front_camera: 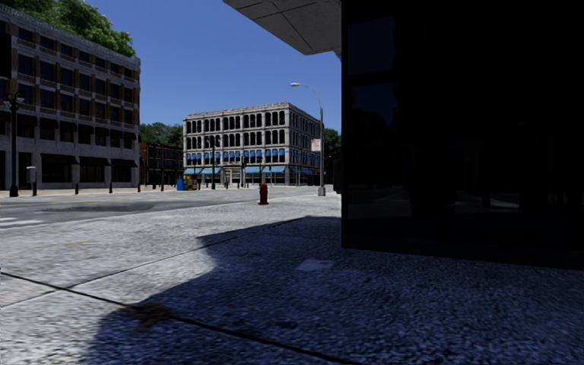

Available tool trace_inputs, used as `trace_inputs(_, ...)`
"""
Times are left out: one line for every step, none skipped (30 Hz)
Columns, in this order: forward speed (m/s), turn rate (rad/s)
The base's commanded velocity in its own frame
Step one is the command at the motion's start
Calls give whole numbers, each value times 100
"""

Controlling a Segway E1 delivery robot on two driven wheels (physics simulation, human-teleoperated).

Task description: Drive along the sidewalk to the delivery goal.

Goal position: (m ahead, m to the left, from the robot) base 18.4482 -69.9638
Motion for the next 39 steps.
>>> trace_inputs(200, 0)
trace_inputs(200, 0)
trace_inputs(200, 0)
trace_inputs(200, 0)
trace_inputs(200, 0)
trace_inputs(200, 0)
trace_inputs(200, 0)
trace_inputs(200, 0)
trace_inputs(200, 0)
trace_inputs(200, 0)
trace_inputs(200, 0)
trace_inputs(200, 0)
trace_inputs(200, 0)
trace_inputs(200, 0)
trace_inputs(200, 0)
trace_inputs(200, 0)
trace_inputs(200, 0)
trace_inputs(200, 0)
trace_inputs(200, 4)
trace_inputs(200, 4)
trace_inputs(200, 14)
trace_inputs(200, 18)
trace_inputs(200, 19)
trace_inputs(200, 19)
trace_inputs(200, 20)
trace_inputs(200, 20)
trace_inputs(200, 24)
trace_inputs(200, 25)
trace_inputs(200, 25)
trace_inputs(200, 26)
trace_inputs(200, 26)
trace_inputs(200, 26)
trace_inputs(200, 26)
trace_inputs(200, 27)
trace_inputs(200, 27)
trace_inputs(200, 27)
trace_inputs(200, 25)
trace_inputs(200, 25)
trace_inputs(200, 14)
